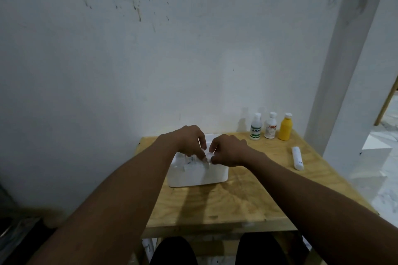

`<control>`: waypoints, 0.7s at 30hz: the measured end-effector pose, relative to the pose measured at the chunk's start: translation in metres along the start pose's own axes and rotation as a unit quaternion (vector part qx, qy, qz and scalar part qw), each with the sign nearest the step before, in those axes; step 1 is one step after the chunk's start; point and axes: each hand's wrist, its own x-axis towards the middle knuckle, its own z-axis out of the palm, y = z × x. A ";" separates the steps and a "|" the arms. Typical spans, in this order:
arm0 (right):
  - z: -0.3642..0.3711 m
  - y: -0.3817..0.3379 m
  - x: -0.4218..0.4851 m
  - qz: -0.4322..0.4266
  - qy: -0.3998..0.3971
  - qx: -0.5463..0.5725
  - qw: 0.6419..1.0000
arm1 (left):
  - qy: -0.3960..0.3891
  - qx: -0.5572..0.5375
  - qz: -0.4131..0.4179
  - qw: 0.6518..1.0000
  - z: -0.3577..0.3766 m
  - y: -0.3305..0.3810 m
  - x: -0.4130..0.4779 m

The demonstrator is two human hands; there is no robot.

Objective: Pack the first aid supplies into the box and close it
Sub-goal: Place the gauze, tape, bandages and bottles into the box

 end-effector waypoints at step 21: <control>-0.024 0.026 -0.007 -0.011 0.013 0.085 0.996 | -0.029 -0.026 -0.018 0.999 -0.010 0.010 0.012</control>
